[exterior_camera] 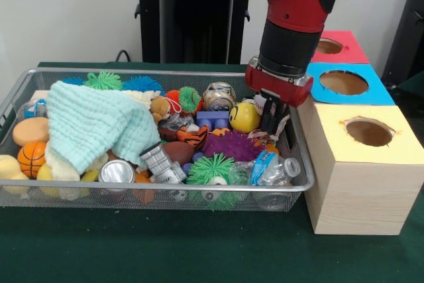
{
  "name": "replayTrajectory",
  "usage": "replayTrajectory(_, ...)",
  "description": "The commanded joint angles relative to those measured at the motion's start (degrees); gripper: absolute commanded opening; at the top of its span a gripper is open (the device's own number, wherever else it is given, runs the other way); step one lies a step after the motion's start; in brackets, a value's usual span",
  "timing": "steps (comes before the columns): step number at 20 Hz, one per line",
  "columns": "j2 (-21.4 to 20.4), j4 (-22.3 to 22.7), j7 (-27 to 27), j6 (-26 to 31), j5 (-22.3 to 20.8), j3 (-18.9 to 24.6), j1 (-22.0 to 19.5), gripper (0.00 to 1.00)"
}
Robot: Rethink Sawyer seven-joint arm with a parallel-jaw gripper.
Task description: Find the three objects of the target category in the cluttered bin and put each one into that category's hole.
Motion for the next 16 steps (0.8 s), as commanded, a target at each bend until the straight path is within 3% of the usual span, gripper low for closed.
replayTrajectory(1,2.4,-3.9,-2.0,1.3,-0.7,7.6,-2.7,0.0)
replayTrajectory(10,1.6,-3.9,-5.1,2.3,-3.4,9.4,-3.9,0.0)
replayTrajectory(11,1.7,-4.8,-5.1,3.5,-4.0,8.1,-3.0,1.0)
replayTrajectory(16,2.0,-5.3,-7.0,4.8,-3.9,10.7,-5.0,1.0)
